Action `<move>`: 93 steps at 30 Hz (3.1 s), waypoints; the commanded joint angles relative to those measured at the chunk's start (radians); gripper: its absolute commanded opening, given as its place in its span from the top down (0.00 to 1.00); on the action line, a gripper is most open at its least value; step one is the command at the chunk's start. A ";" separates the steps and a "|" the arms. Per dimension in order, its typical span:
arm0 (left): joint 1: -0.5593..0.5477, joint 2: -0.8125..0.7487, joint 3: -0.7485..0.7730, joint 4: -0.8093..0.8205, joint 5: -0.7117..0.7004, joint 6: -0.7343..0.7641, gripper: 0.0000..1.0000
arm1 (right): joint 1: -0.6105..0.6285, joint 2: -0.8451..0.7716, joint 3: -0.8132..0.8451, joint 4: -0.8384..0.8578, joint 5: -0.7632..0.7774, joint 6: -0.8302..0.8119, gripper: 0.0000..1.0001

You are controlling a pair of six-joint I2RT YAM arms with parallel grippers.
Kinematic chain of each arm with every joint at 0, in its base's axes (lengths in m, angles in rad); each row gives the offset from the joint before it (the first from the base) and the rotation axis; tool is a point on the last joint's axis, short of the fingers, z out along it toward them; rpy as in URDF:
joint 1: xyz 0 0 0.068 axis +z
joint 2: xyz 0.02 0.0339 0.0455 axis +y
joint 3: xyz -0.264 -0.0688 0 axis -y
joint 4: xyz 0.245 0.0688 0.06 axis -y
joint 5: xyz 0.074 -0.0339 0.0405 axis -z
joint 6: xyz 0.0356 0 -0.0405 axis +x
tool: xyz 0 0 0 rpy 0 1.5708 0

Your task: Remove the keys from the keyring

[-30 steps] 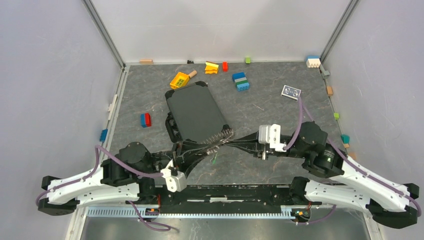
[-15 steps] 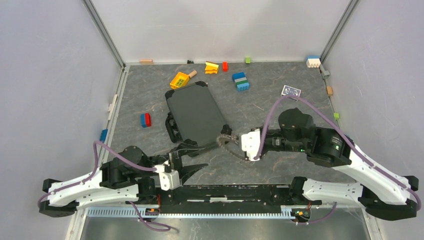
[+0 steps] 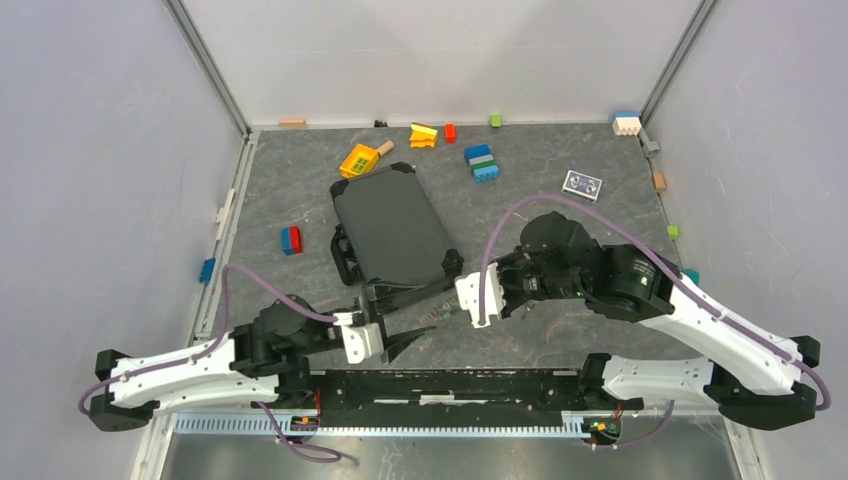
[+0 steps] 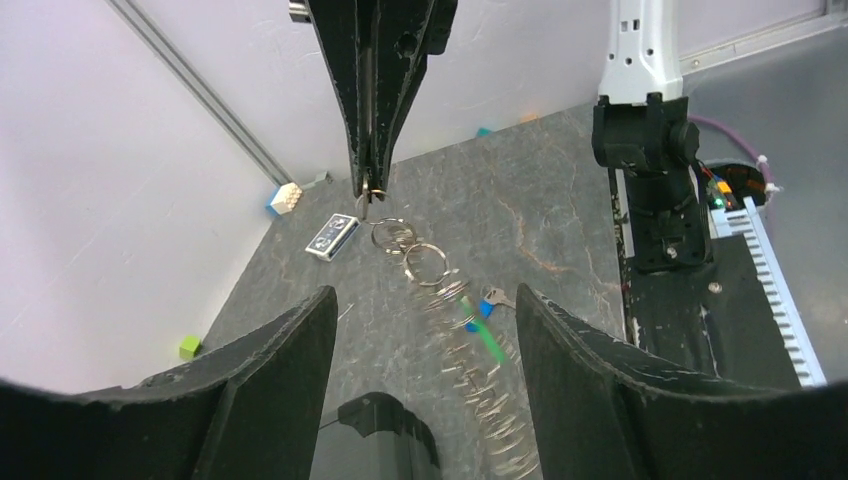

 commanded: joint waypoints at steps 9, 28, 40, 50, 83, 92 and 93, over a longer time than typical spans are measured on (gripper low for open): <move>0.001 0.200 -0.041 0.373 -0.102 -0.147 0.33 | 0.002 -0.062 0.009 0.156 -0.060 -0.034 1.00; 0.001 0.260 -0.039 0.468 -0.089 -0.183 0.39 | 0.002 -0.097 -0.024 0.208 -0.120 -0.028 1.00; 0.001 0.283 -0.036 0.471 -0.084 -0.189 0.45 | 0.002 -0.164 -0.082 0.280 -0.154 -0.062 1.00; 0.001 0.274 -0.037 0.471 -0.053 -0.186 0.62 | 0.002 -0.215 -0.122 0.354 -0.216 -0.083 1.00; 0.001 0.137 0.060 0.150 0.127 -0.051 0.98 | 0.002 -0.336 -0.212 0.421 -0.286 -0.073 1.00; 0.001 0.132 0.091 0.079 0.133 -0.006 0.98 | 0.002 -0.348 -0.230 0.430 -0.315 -0.074 1.00; 0.001 0.131 0.091 0.079 0.136 -0.005 0.98 | 0.003 -0.351 -0.233 0.440 -0.318 -0.074 1.00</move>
